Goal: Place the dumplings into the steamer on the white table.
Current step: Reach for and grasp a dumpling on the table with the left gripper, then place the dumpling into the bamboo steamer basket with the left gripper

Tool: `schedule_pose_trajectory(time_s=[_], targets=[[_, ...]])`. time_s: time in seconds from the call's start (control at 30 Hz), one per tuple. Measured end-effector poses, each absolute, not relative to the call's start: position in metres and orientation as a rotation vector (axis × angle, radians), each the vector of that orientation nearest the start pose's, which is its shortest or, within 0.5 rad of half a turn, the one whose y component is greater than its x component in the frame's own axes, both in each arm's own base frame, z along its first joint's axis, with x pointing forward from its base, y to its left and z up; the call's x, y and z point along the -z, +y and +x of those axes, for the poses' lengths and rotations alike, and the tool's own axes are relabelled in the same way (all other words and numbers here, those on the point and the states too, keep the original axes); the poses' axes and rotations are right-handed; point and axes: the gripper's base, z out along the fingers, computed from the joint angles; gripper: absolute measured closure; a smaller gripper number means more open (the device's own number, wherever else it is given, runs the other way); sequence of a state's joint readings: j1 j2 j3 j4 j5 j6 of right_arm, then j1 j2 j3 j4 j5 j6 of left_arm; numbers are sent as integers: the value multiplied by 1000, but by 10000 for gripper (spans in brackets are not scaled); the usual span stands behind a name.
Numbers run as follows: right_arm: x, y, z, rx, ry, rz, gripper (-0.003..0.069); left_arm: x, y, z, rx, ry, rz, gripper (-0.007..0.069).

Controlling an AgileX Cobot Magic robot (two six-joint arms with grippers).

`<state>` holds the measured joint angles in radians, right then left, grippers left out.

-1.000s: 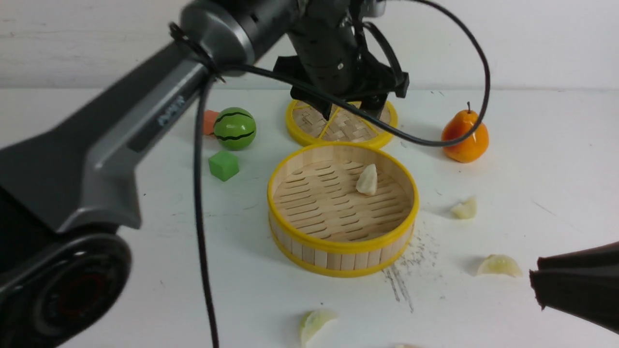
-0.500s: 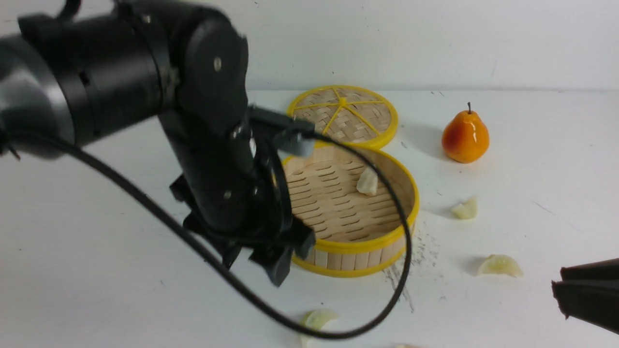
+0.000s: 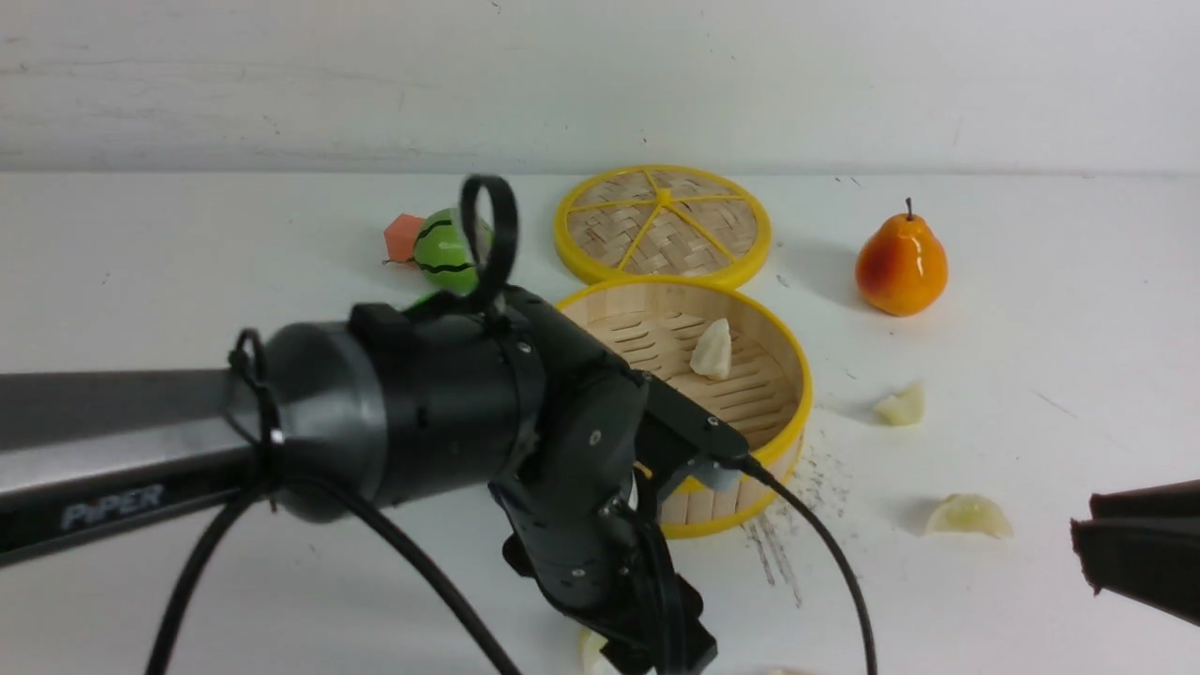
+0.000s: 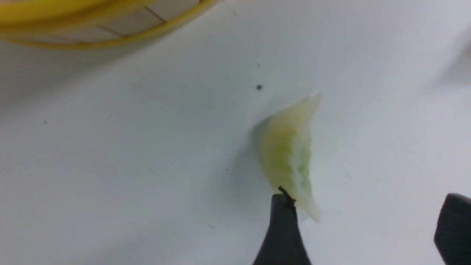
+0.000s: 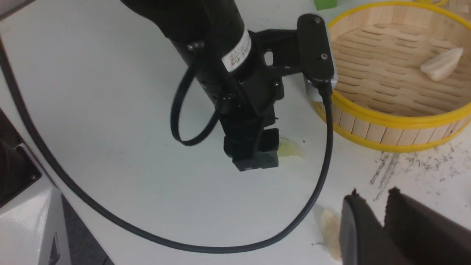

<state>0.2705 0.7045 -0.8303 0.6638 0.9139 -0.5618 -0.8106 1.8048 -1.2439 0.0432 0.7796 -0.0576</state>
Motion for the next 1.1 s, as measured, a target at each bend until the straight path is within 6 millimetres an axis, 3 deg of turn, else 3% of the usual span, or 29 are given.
schedule_pose_trajectory(time_s=[0.27, 0.37, 0.4, 0.43, 0.53, 0.63, 0.77, 0.9, 1.0, 1.1], targets=[[-366, 74, 100, -652, 2031, -673, 534, -169, -265, 268, -6, 2642, 1057, 123], [-366, 74, 101, -643, 2034, -677, 534, -163, -267, 269, 0, 2658, 1039, 169], [-365, 73, 101, -639, 2035, -678, 534, -163, -269, 269, 13, 2664, 1028, 224], [-365, 73, 101, -638, 2035, -678, 534, -164, -269, 270, 14, 2663, 1027, 224], [-365, 73, 101, -632, 2037, -679, 531, -168, -270, 269, 20, 2695, 1009, 437], [-365, 73, 101, -632, 2037, -679, 527, -187, -276, 276, 24, 2704, 967, 431], [-365, 73, 101, -631, 2037, -680, 524, -240, -289, 292, 76, 2630, 858, 430], [-365, 73, 101, -628, 2038, -681, 524, -293, -292, 324, 183, 2546, 672, 430], [-365, 73, 101, -628, 2042, -685, 520, -305, -283, 355, 249, 2544, 531, 430], [-364, 73, 100, -630, 2053, -697, 517, -294, -271, 392, 293, 2572, 403, 430]])
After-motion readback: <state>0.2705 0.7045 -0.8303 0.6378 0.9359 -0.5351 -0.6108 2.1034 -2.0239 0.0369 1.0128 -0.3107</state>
